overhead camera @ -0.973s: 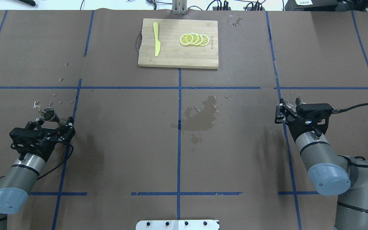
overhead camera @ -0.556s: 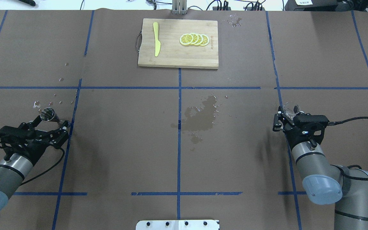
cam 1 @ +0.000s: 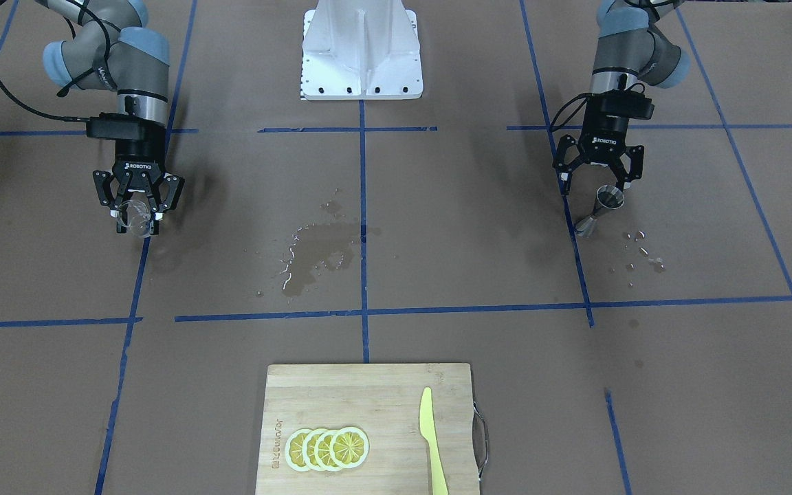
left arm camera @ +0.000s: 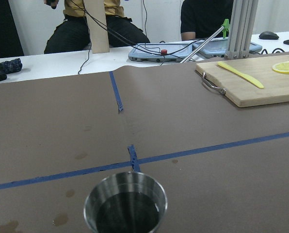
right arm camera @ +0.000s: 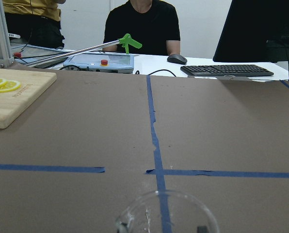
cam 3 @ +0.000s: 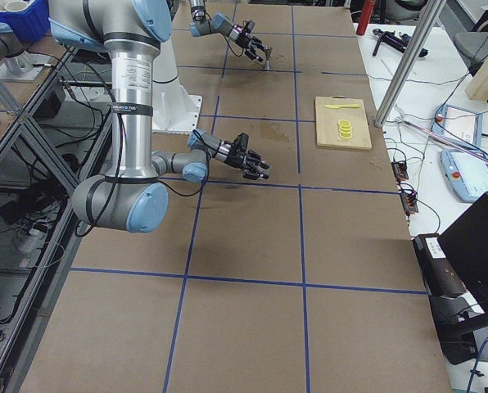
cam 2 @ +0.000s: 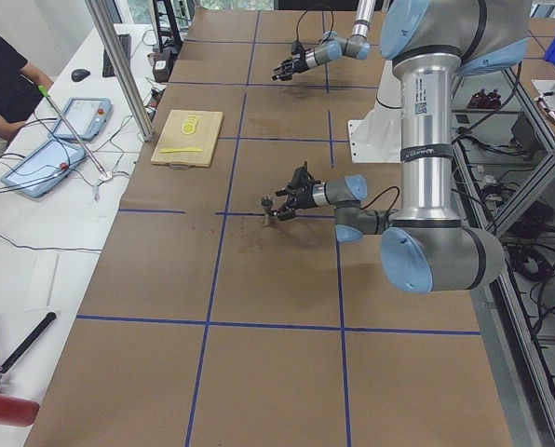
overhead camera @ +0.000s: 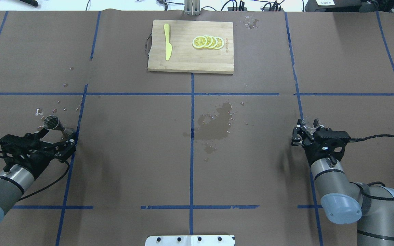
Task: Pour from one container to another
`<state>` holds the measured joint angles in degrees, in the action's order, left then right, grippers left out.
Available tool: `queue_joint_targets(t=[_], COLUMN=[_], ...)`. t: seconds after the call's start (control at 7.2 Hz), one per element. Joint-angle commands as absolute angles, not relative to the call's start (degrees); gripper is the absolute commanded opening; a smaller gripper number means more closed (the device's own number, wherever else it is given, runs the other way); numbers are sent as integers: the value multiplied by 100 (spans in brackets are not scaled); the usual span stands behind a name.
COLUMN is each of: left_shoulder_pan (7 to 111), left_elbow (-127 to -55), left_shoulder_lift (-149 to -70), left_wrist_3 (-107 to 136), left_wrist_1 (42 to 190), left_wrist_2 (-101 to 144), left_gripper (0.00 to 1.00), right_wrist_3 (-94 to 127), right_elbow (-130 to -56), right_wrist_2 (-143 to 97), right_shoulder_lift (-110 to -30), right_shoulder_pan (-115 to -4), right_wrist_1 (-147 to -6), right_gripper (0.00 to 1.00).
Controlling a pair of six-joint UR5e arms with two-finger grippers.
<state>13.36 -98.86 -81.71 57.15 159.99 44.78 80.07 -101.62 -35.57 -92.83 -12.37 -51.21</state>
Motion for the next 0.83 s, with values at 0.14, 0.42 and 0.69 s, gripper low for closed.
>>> queue_joint_targets(t=[0.14, 0.42, 0.69], left_shoulder_pan=[1345, 1345, 1345], left_elbow=[-10097, -10406, -10406], left_shoulder_lift=[-7877, -7559, -7559], left_wrist_3=[5687, 5537, 5528], left_wrist_1=[15996, 16005, 16005], left_wrist_2=[4771, 4913, 4922], left_gripper=[100, 100, 100], right_wrist_3=[8121, 8576, 8666], right_elbow=[-10064, -9967, -9958], right_wrist_2=[-3480, -3314, -3305], right_shoulder_lift=[-9281, -9290, -9299], right_shoulder_pan=[-1108, -1038, -1028], right_wrist_1=[-5124, -5115, -5115], right_gripper=[0, 0, 7])
